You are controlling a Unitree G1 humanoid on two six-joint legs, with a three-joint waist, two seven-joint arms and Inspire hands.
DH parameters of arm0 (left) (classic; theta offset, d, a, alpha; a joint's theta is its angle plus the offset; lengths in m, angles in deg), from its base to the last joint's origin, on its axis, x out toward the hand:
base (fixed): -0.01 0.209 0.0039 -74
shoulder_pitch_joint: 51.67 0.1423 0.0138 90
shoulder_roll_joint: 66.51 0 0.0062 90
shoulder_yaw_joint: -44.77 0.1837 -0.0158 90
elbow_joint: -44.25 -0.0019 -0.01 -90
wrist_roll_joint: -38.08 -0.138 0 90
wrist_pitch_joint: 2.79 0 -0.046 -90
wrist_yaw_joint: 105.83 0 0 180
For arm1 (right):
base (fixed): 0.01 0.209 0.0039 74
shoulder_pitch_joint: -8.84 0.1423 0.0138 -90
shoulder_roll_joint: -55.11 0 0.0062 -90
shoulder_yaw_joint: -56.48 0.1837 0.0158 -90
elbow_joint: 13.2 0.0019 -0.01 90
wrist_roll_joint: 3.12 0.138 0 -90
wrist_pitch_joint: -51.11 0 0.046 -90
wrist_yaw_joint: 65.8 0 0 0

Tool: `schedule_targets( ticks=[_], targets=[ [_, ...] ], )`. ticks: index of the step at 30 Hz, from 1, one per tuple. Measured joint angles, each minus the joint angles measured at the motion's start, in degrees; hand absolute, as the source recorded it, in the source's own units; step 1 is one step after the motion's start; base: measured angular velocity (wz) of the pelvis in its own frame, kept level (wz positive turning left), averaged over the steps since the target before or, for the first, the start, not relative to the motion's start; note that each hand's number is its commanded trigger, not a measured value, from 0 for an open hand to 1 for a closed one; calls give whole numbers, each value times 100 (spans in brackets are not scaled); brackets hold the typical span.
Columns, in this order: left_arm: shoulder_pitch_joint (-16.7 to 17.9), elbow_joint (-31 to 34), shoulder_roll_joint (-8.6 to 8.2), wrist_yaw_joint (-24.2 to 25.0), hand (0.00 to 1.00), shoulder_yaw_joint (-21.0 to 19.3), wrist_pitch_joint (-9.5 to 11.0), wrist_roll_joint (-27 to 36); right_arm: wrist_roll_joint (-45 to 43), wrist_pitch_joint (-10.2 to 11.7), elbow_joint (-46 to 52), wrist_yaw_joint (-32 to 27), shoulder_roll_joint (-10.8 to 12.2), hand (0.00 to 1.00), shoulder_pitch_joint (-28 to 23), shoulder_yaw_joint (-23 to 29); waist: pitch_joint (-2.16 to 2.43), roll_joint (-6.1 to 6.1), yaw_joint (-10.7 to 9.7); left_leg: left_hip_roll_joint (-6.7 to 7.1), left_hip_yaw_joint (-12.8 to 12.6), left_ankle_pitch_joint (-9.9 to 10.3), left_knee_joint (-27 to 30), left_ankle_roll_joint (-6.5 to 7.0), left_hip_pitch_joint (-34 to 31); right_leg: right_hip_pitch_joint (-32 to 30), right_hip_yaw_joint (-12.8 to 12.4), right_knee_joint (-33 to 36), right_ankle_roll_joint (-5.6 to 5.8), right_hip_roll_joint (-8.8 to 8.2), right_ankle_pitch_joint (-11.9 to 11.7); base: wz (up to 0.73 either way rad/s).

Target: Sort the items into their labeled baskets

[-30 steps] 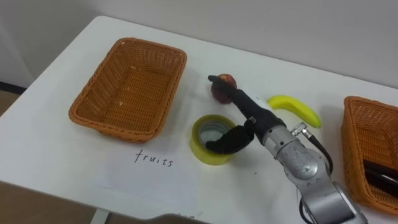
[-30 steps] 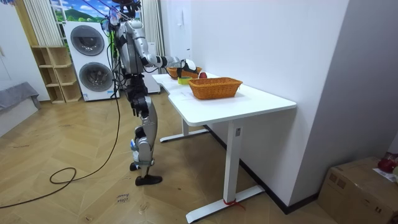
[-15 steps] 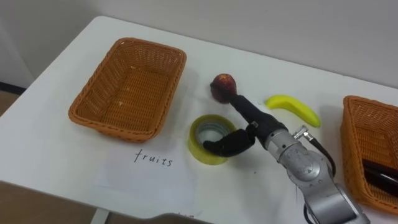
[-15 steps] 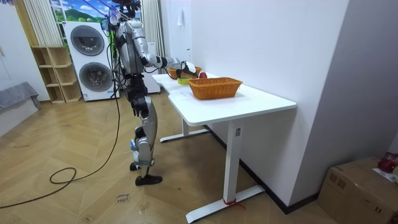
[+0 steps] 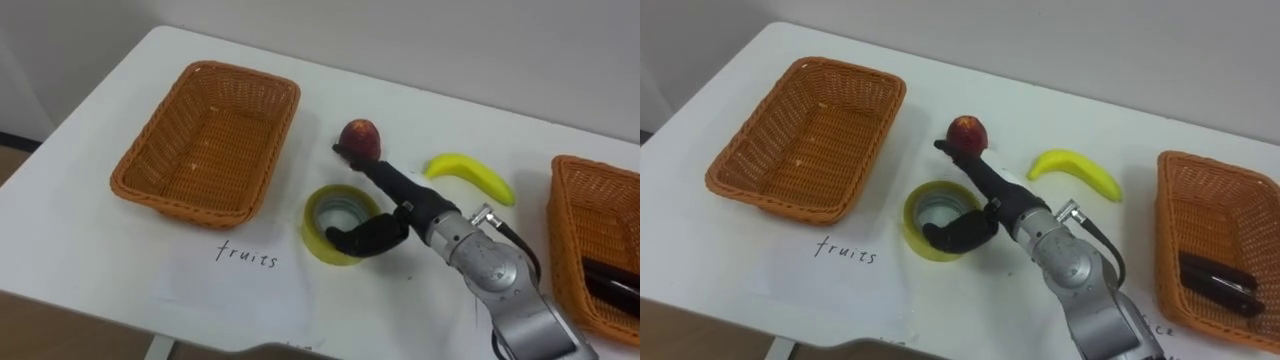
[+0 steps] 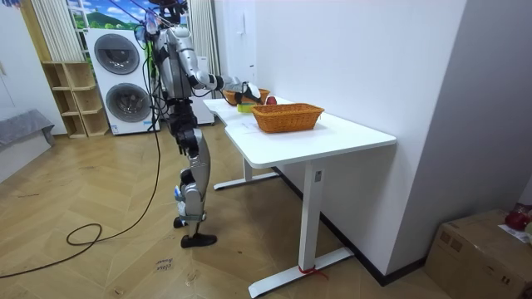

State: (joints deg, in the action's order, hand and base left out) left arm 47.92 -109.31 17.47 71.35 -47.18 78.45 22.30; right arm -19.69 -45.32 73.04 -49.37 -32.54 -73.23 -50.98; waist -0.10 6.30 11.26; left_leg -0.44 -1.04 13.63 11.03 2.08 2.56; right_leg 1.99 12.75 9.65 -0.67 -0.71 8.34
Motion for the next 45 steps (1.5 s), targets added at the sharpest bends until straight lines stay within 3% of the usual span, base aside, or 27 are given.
schedule_targets(
  ticks=[13, 21, 26, 29, 30, 31, 32, 45],
  targets=[
    [1, -15, 5, -39, 0, 1, -8, 4, -119, -122, 8, 250, -14, 0, 0, -159, -11, 32, 10, 3, 0, 0, 39, 0, -2, 13, -7, 16, -2, -4, -2, 0],
    [-27, -52, 28, -22, 0, -14, -161, 53, -241, -198, 35, 566, -79, 0, 8, -136, 14, 81, -6, 5, 0, 0, 49, 1, 18, 31, 0, 8, -2, -7, -2, 0],
    [-130, -49, 108, 90, 0, -10, -233, 53, -241, -227, -101, 633, -87, 0, 70, -137, -22, 173, 5, 6, 27, 0, 39, 1, 91, 112, 29, 2, -1, -8, -1, 1],
    [-136, -33, 108, 133, 0, -12, -257, 51, -241, -227, -178, 671, -87, 0, 115, -137, -20, 183, 7, 13, 29, 1, 35, 2, 91, 116, 49, 6, 6, -13, -6, 0],
    [-131, -23, 110, 138, 0, -16, -261, 47, -244, -228, -181, 671, -87, 2, 115, -135, -19, 186, 7, 15, 29, 1, 35, 2, 93, 117, 52, 6, 6, -14, -6, 0],
    [-121, -4, 120, 160, 0, -23, -272, 47, -252, -231, -183, 673, -87, 57, 115, -134, -19, 190, 10, 15, 30, 1, 35, 2, 94, 118, 52, 6, 6, -14, -6, 0],
    [-119, 2, 135, 202, 0, -23, -285, 43, -256, -234, -184, 674, -87, 100, 115, -133, -18, 195, 13, 14, 32, 1, 37, 2, 94, 117, 53, 7, 6, -13, -6, 0],
    [-125, 66, 193, 238, 0, -22, -296, 37, -673, -354, -436, 646, -80, 100, 190, 96, 6, 269, 13, 17, 40, 1, 60, 3, 114, 130, 35, -3, 6, -10, -6, 0]
  ],
)
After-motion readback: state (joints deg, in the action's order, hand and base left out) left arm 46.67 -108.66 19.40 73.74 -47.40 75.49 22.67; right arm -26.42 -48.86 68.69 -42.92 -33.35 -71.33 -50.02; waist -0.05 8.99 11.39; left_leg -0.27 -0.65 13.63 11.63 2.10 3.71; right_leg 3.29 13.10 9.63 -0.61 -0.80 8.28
